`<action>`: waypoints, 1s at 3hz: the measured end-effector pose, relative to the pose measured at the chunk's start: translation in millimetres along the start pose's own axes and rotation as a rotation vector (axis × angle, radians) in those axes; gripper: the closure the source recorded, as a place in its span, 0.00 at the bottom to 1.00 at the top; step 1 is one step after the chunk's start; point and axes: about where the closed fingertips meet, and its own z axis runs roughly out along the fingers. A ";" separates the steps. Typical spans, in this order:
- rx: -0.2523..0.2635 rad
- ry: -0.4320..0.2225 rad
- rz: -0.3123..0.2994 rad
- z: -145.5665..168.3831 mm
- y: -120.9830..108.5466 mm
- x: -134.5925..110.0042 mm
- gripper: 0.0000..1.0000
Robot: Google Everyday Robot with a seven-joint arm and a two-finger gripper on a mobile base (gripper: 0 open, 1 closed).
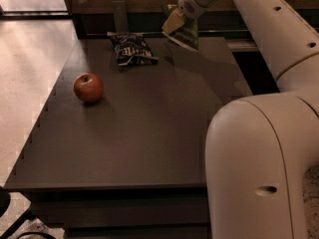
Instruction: Move green jalapeno chip bag near blue chip bag
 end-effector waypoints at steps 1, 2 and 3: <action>-0.005 0.003 0.000 3.8 1.6 0.8 0.15; -0.011 0.005 0.000 7.9 3.4 1.3 0.00; -0.011 0.005 0.000 8.0 3.5 1.3 0.00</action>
Offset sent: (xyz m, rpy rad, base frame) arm 0.0006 0.0018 -0.0032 -0.0006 0.0045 0.0022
